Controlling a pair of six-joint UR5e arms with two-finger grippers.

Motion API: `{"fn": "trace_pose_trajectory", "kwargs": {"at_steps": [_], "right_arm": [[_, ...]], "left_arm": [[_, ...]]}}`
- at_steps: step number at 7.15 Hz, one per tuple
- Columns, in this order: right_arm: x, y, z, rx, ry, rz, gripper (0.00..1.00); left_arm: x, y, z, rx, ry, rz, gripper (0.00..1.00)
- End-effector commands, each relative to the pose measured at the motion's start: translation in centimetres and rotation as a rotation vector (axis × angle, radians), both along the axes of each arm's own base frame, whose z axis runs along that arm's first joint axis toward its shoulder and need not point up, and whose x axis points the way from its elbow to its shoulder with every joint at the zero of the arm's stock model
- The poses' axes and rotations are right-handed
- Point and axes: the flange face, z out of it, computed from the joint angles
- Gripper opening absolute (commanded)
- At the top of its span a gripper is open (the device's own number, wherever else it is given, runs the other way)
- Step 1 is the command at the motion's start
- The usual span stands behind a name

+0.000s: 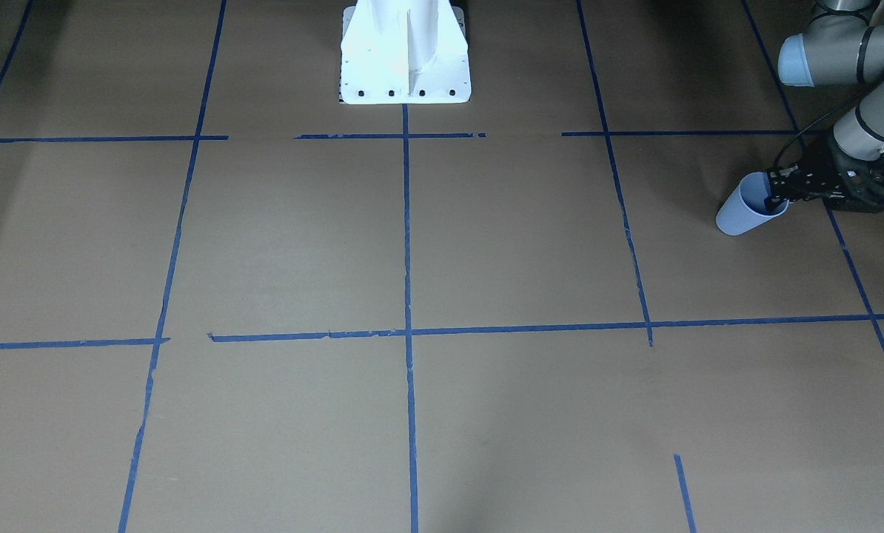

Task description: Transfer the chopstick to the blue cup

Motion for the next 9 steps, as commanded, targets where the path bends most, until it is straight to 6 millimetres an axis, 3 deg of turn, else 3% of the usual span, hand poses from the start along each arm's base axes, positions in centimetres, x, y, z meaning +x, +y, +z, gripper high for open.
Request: {"fn": "trace_pose_trajectory", "kwargs": {"at_steps": [1,2,3,4,5,6,7,9], "right_arm": [[-0.1,0.1,0.0,-0.002,-0.013,0.002,1.0],[-0.1,0.1,0.0,-0.002,-0.014,0.002,1.0],[-0.1,0.0,-0.1,0.0,-0.017,0.002,1.0],[-0.1,0.0,-0.3,0.005,-0.017,0.002,1.0],[-0.1,0.0,-0.3,0.006,-0.017,0.001,1.0],[-0.1,0.0,-0.3,0.007,-0.015,0.0,1.0],[-0.1,-0.2,-0.4,0.011,-0.013,-0.001,1.0],[0.0,-0.1,-0.3,0.008,-0.014,0.001,1.0]], "left_arm": [[0.1,-0.3,-8.9,-0.058,0.044,0.007,0.0],[0.4,-1.2,-16.9,-0.091,0.022,-0.003,0.0],[1.3,-3.0,-23.7,-0.116,0.023,-0.04,0.0],[5.3,-3.9,-29.7,-0.151,0.033,-0.141,0.0],[13.9,-1.4,-34.6,-0.17,0.018,-0.162,0.0],[24.2,0.4,-39.0,-0.193,-0.007,-0.206,0.0],[29.6,-1.2,-43.7,-0.199,-0.002,-0.243,0.0],[35.9,-2.4,-43.1,-0.19,0.059,-0.226,0.0]]}}
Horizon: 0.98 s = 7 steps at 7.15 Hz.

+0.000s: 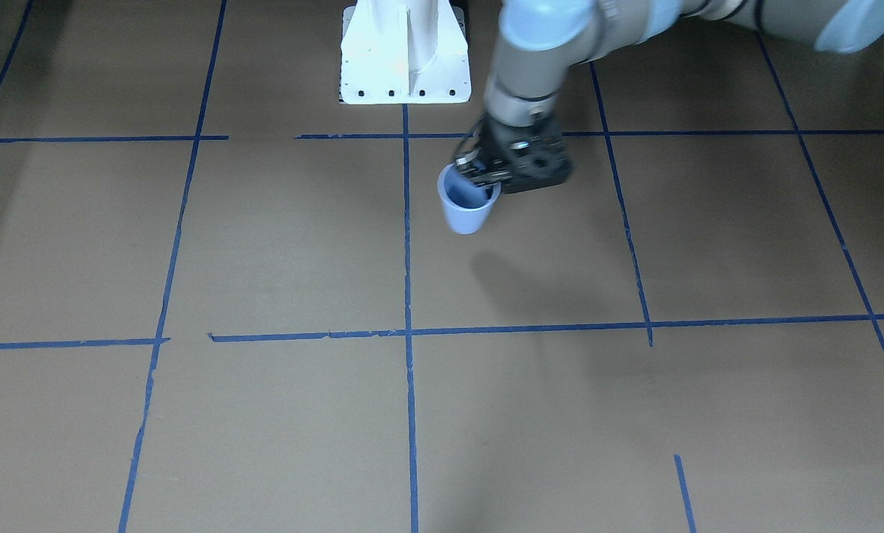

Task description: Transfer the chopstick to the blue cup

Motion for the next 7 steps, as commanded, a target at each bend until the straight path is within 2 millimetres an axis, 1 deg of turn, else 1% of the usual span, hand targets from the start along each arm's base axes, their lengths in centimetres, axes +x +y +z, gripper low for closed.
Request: {"fn": "trace_pose_trajectory", "kwargs": {"at_steps": [1,2,3,4,5,6,7], "right_arm": [[0.0,0.0,0.0,-0.001,0.0,0.003,1.0],[0.0,0.1,0.1,-0.004,0.0,0.003,1.0],[0.0,0.1,0.1,-0.004,0.0,0.003,1.0],[0.0,0.0,0.0,-0.003,0.0,0.003,1.0],[0.1,0.0,0.0,-0.003,0.0,0.003,1.0],[0.1,0.0,0.0,-0.002,0.0,0.004,1.0],[0.1,0.0,0.0,-0.004,0.0,0.004,1.0]], "left_arm": [[6.6,-0.9,0.8,-0.001,0.043,-0.003,0.0],[7.8,0.2,1.1,0.01,0.031,0.004,0.0],[8.1,0.6,1.0,0.011,0.032,0.011,0.0],[8.1,0.7,1.2,0.017,0.033,0.017,0.09],[7.5,0.6,0.9,0.032,0.041,0.022,0.64],[7.6,0.7,1.3,0.035,0.036,0.024,1.0],[7.2,0.6,1.5,0.048,0.052,0.023,1.0]]}}
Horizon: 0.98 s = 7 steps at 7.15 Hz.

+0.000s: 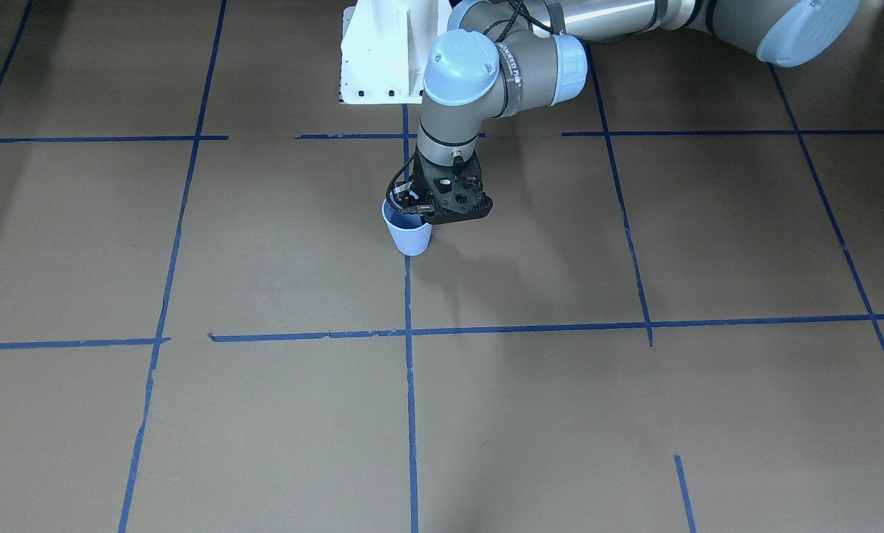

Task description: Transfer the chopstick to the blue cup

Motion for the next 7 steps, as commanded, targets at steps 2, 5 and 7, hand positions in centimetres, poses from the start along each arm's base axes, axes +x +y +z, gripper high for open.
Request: {"fn": "trace_pose_trajectory", "kwargs": {"at_steps": [2,5,7], "right_arm": [[0.0,0.0,0.2,-0.004,0.0,-0.001,1.0],[3.7,1.6,1.9,-0.009,-0.001,0.057,1.0],[6.4,-0.1,5.8,0.072,0.002,-0.03,1.0]], "left_arm": [[-5.8,-2.4,-1.4,0.02,0.045,-0.055,1.0],[-17.6,-3.1,-2.9,0.061,-0.019,0.005,1.0],[-20.3,-3.3,-0.7,0.09,-0.034,0.009,1.0]]}}
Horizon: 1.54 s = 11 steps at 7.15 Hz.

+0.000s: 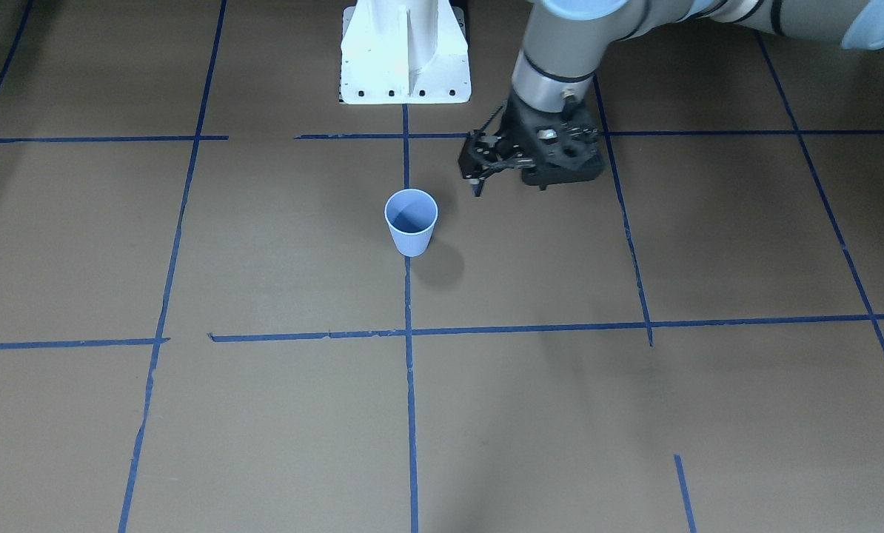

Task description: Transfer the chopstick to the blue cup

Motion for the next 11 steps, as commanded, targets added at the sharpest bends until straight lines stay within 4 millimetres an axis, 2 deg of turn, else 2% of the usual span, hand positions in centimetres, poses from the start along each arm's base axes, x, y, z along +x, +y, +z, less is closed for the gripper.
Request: {"fn": "trace_pose_trajectory", "kwargs": {"at_steps": [1,3,5,8,11], "right_arm": [[3.3,-1.6,5.4,0.042,-0.012,-0.07,1.0],[4.0,-3.0,6.4,0.059,0.03,-0.084,1.0],[4.5,-4.9,10.7,0.082,0.057,-0.099,1.0],[4.4,-4.2,11.7,0.068,0.056,-0.099,1.0],[4.1,-2.4,13.4,0.037,0.045,-0.097,1.0]], "left_arm": [[-2.1,0.2,1.3,0.019,-0.011,0.004,1.0],[-2.2,0.4,1.1,0.022,-0.006,0.003,1.0],[-2.4,0.6,0.9,0.026,-0.002,0.003,1.0],[-2.1,1.0,0.6,0.028,0.004,0.009,1.0],[-2.2,1.1,0.5,0.028,0.008,0.006,1.0]]}}
